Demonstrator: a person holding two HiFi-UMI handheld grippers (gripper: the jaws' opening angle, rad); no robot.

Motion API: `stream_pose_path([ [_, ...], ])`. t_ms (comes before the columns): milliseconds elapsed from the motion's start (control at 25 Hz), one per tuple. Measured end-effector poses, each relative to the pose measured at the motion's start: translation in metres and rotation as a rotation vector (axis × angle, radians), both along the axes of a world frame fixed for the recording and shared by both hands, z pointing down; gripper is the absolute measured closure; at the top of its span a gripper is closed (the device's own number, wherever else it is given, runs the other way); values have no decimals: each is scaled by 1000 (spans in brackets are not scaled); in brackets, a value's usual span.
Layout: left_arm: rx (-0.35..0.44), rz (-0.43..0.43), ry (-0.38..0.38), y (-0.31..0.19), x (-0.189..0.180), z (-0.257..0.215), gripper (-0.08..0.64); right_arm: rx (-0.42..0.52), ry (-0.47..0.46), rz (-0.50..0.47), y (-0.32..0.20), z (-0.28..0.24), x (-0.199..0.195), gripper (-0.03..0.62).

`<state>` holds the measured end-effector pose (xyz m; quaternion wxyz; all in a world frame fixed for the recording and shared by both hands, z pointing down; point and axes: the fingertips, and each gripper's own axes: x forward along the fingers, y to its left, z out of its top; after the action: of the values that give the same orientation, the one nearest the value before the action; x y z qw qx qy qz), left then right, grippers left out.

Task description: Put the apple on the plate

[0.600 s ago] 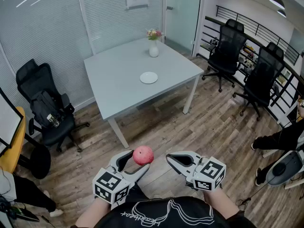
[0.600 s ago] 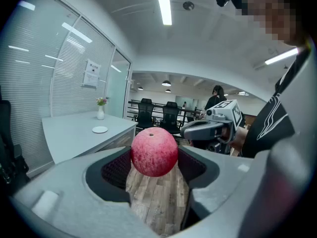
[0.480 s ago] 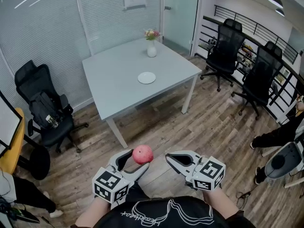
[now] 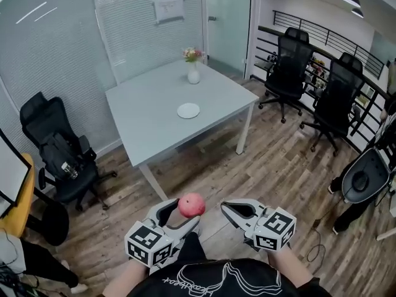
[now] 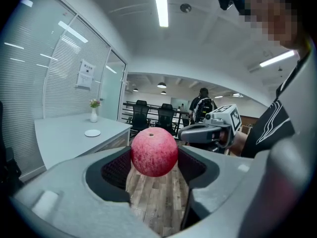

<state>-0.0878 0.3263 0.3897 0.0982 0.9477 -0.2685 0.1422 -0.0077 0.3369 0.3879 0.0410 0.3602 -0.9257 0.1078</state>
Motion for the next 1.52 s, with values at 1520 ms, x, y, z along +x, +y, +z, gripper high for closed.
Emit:
stream_pose_path([
  [1520,-18,123,-21,-434,38,7,275,-87,-49,172,-413,12,40,583],
])
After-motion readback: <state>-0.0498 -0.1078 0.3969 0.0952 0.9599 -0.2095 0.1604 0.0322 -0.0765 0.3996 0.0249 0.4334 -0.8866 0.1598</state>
